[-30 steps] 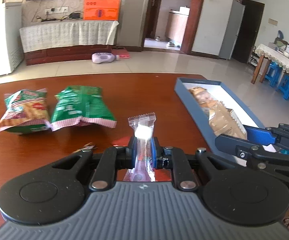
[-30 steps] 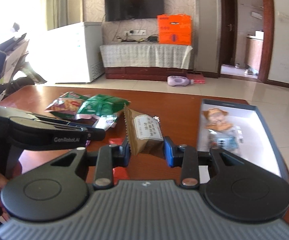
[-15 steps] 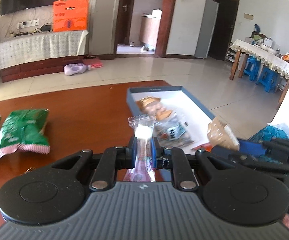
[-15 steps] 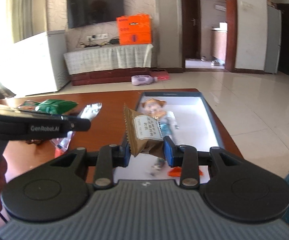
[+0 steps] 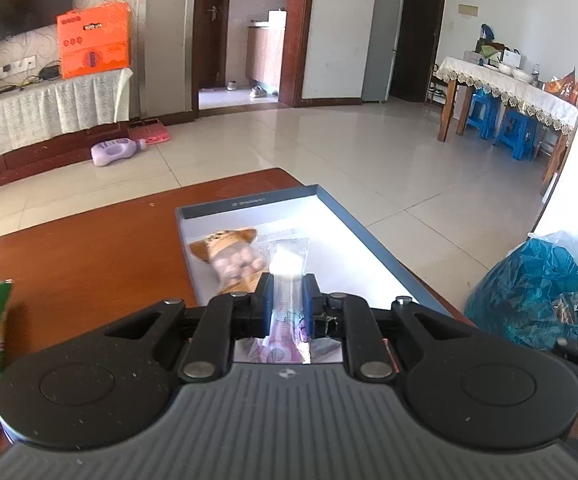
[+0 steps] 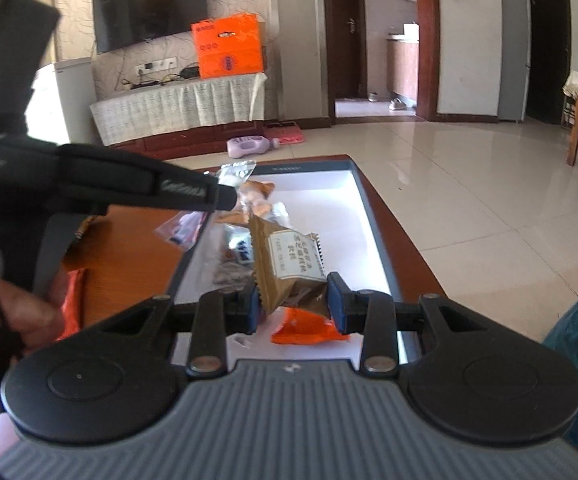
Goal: Organize snacks
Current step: 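Carry the stick-candy bag with left while right carries the cake over the box, then open the left tool to drop the stick-candy bag into the box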
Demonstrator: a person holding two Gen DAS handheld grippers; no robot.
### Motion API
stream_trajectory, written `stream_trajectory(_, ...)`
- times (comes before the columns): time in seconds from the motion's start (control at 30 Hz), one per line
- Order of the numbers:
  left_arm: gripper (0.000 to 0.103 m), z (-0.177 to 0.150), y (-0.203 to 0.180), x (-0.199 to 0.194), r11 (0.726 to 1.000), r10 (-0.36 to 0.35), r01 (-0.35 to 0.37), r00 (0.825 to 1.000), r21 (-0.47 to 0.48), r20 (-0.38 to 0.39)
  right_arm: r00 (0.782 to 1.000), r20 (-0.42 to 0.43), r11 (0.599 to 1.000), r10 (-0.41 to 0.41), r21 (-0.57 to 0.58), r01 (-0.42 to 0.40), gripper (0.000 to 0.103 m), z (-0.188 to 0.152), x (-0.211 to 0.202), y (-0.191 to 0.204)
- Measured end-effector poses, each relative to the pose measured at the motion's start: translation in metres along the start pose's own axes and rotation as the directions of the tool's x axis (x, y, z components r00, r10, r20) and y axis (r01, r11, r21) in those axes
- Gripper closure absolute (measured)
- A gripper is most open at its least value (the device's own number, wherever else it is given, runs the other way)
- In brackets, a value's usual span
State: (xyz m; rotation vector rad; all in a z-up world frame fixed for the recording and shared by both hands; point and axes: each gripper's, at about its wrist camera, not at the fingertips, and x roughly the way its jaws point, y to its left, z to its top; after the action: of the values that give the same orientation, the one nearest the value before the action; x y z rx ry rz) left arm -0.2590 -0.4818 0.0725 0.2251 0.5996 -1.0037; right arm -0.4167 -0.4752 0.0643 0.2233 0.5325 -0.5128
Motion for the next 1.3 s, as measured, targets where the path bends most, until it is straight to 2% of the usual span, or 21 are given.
stream_trajectory(0.43,0.085,0.018,-0.006,0.078,1.000,0.002,-0.002,0.998,0.000,-0.060,0.999,-0.034,1.000,0.001,-0.008,-0.001,0.066,0.003,0.018,-0.001)
stream_trajectory(0.57,0.085,0.023,-0.012,0.091,0.999,0.019,-0.017,0.997,0.030,-0.072,0.999,-0.040,1.000,-0.002,-0.005,0.002,0.066,0.003,0.021,-0.001)
stream_trajectory(0.8,0.084,0.024,-0.012,0.108,1.000,0.020,-0.017,0.995,0.025,-0.096,0.999,-0.043,1.000,-0.002,-0.001,0.002,0.066,0.002,0.021,-0.001)
stream_trajectory(0.93,0.071,0.024,-0.015,0.111,0.999,0.012,-0.009,0.995,0.032,-0.099,0.999,-0.038,1.000,-0.001,0.003,0.001,0.066,0.001,0.019,-0.001)
stream_trajectory(1.2,0.065,0.021,-0.018,0.112,0.999,0.010,-0.007,0.995,0.036,-0.096,0.999,-0.038,1.000,-0.003,0.009,0.004,0.066,0.001,0.018,-0.003)
stream_trajectory(1.3,0.059,0.020,-0.018,0.109,0.999,0.015,-0.011,0.995,0.038,-0.095,0.999,-0.038,1.000,-0.002,0.009,0.002,0.066,0.001,0.018,-0.002)
